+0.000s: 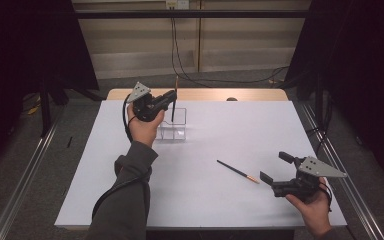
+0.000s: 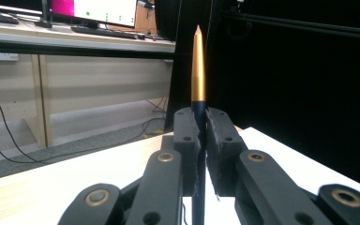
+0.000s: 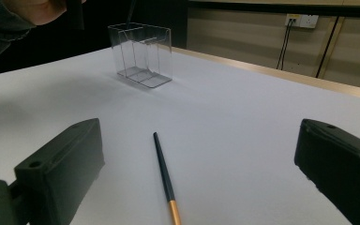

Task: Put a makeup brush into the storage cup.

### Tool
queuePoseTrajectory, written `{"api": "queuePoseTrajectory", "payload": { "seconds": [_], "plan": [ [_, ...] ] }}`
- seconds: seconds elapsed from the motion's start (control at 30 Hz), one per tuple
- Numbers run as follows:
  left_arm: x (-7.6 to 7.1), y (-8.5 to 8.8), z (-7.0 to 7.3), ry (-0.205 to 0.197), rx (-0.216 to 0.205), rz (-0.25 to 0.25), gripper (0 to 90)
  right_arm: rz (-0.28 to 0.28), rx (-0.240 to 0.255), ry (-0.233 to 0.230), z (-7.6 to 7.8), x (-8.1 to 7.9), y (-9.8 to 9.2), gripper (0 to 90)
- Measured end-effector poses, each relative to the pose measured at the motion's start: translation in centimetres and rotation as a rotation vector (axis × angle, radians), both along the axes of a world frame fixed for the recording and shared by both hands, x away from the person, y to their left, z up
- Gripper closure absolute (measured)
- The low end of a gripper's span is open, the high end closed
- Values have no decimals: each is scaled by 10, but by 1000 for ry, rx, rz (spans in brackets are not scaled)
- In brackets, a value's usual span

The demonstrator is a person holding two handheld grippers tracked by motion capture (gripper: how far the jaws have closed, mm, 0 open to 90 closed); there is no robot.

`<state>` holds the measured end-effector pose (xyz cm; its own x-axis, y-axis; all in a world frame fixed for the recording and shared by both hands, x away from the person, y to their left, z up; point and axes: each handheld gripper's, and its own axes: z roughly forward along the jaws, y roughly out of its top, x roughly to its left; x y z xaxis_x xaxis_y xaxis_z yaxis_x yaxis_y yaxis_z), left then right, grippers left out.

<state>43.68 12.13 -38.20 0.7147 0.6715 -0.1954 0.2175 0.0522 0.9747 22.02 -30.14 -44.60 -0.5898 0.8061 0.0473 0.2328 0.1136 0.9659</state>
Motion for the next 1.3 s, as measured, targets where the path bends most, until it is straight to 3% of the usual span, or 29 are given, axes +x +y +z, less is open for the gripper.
{"api": "queuePoseTrajectory", "payload": {
  "seconds": [0.1,0.6,0.8,0.93,1.13,1.17,1.3],
  "plan": [
    [2,0,0,-11,22,-8,834,1,0,-2,0,0,0,10],
    [5,-9,-5,-11,10,-6,833,-3,2,-1,0,0,0,10],
    [8,-10,-8,-14,48,-3,833,0,3,2,-1,0,-1,10],
    [8,-12,-10,-10,20,9,833,-1,-1,-3,-1,0,-2,10],
    [9,-10,-14,-9,50,5,833,0,0,-1,-1,0,-2,10],
    [9,-12,-14,-4,20,18,833,0,1,0,-1,0,-2,10],
    [9,-12,-15,-15,23,17,833,-1,-2,-3,-1,0,-2,10]
  ]
}}
